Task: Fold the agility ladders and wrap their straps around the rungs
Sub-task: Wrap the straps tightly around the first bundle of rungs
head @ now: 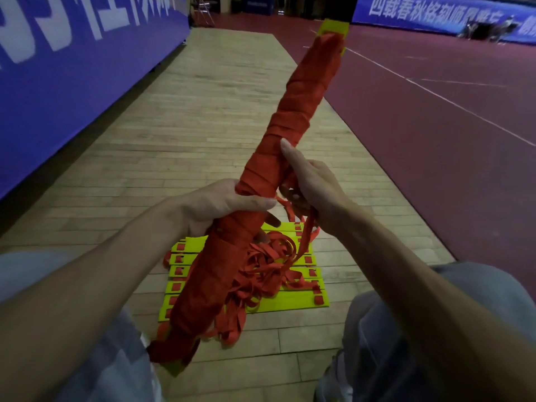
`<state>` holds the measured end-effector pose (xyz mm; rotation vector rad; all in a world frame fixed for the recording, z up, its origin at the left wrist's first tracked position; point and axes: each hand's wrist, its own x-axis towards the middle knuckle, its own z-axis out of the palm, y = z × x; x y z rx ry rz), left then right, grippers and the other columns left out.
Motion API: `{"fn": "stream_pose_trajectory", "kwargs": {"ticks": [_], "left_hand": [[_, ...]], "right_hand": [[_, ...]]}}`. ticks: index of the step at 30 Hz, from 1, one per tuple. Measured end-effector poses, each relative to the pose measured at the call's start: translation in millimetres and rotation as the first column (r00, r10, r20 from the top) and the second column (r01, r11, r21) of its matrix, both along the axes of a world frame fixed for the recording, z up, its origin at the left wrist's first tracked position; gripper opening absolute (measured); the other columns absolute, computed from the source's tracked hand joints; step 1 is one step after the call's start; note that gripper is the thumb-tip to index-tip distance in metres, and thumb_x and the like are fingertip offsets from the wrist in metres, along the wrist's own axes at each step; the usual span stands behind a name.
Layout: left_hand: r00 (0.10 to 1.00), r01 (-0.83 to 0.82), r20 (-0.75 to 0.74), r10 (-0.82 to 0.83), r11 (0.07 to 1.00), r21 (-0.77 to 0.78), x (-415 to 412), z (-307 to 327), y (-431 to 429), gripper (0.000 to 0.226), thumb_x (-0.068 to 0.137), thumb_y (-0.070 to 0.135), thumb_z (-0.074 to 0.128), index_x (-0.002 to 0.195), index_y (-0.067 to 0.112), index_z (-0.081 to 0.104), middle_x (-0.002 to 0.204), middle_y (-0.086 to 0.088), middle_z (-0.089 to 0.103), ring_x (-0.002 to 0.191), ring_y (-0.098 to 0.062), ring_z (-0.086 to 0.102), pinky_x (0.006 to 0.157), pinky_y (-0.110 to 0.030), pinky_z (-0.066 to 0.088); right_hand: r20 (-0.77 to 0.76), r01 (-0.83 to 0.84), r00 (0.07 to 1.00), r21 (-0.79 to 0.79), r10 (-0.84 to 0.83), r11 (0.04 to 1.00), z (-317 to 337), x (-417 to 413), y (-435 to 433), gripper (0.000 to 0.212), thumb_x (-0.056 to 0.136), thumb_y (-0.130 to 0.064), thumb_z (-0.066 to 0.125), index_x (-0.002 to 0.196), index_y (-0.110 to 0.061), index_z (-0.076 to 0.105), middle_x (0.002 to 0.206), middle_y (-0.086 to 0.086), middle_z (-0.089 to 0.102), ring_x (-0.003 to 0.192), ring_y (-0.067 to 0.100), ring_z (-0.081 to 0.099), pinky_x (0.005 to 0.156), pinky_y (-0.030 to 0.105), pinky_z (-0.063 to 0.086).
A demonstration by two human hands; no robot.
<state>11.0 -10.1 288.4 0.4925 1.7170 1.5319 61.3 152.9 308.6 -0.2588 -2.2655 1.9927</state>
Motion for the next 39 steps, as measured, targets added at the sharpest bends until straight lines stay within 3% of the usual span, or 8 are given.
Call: {"fn": "stream_pose_trajectory", "kwargs": {"ticks": [11,15,17,21,28,32,36,39], "left_hand": [[0.953,-0.096,-0.302,0.025,0.97,-0.222,-7.3,-20.8,15.8,0.02,0.08,0.023,0.075,0.098,0.02,0.066,0.08,0.0,0.062,0.072,-0.013,0.057,0.068,-0.029,0.048],[0.91,-0.011,-0.37,-0.184,0.884,-0.467,10.3,-29.8,26.8,0.069,0.065,0.036,0.054,0.13,0.017,0.044,0.114,-0.007,0.06,0.099,-0.023,0.062,0.085,-0.038,0.054],[0.88,0.011,-0.424,-0.215,0.901,-0.434,17.2,-39.6,31.0,0.052,0.079,0.034,0.063,0.125,0.023,0.043,0.115,-0.002,0.057,0.109,-0.015,0.059,0.09,-0.025,0.051],[0.947,-0.056,-0.322,-0.004,0.983,-0.176,15.3,-40.5,30.4,0.041,0.082,0.022,0.078,0.114,0.021,0.053,0.088,0.007,0.063,0.063,0.009,0.062,0.059,-0.008,0.045],[0.997,-0.021,0.076,0.023,1.0,-0.018,13.5,-27.3,19.2,0.081,0.052,0.029,0.083,0.12,-0.005,0.058,0.101,-0.022,0.064,0.095,-0.036,0.06,0.096,-0.053,0.048],[0.994,-0.092,0.061,0.095,0.994,-0.064,15.9,-33.2,21.9,0.066,0.056,0.017,0.086,0.114,-0.006,0.063,0.106,-0.031,0.067,0.086,-0.033,0.064,0.086,-0.046,0.054],[0.964,-0.246,-0.134,0.228,0.96,-0.135,21.2,-46.4,30.9,0.026,0.071,0.011,0.084,0.093,0.008,0.07,0.07,-0.009,0.069,0.057,-0.02,0.064,0.06,-0.029,0.055],[0.855,-0.339,-0.494,0.16,0.893,-0.297,19.4,-52.9,34.1,0.033,0.069,0.034,0.085,0.091,0.02,0.066,0.077,0.0,0.068,0.068,-0.018,0.065,0.06,-0.027,0.047]], "right_hand": [[0.236,-0.069,0.972,0.245,0.01,0.967,-17.4,-4.8,-1.1,0.063,0.091,-0.066,0.048,0.06,-0.011,0.054,0.035,-0.008,0.044,0.029,0.005,0.031,0.035,0.018,0.025],[0.231,0.002,0.968,0.38,-0.097,0.925,-41.7,-8.9,-2.5,0.062,0.088,-0.071,0.048,0.06,-0.017,0.059,0.051,0.0,0.057,0.042,0.008,0.052,0.051,0.025,0.037],[0.225,0.051,0.963,0.396,-0.151,0.917,-48.2,-11.1,1.9,0.061,0.093,-0.062,0.048,0.057,-0.014,0.058,0.055,0.002,0.059,0.052,0.016,0.056,0.056,0.029,0.039],[0.116,0.098,0.982,0.368,-0.15,0.925,-37.2,-13.4,12.8,0.053,0.096,-0.045,0.049,0.056,-0.012,0.055,0.051,0.006,0.053,0.044,0.017,0.049,0.054,0.032,0.037],[0.03,-0.008,1.0,0.13,0.004,0.991,-10.5,-3.5,13.0,0.049,0.1,-0.047,0.041,0.067,-0.012,0.048,0.046,-0.002,0.038,0.038,0.012,0.033,0.04,0.024,0.021],[0.176,-0.039,0.984,0.314,-0.018,0.949,-12.2,-4.8,17.7,0.065,0.098,-0.058,0.039,0.059,-0.008,0.053,0.044,0.001,0.046,0.035,0.01,0.036,0.037,0.02,0.026],[0.288,-0.076,0.956,0.449,-0.064,0.89,-23.5,-8.1,15.4,0.075,0.097,-0.065,0.033,0.057,-0.007,0.058,0.032,-0.006,0.045,0.031,0.009,0.039,0.037,0.02,0.03],[0.343,-0.106,0.938,0.442,-0.058,0.891,-24.6,-7.9,11.3,0.077,0.094,-0.071,0.03,0.058,-0.008,0.057,0.036,-0.005,0.049,0.037,0.012,0.04,0.039,0.019,0.031]]}}
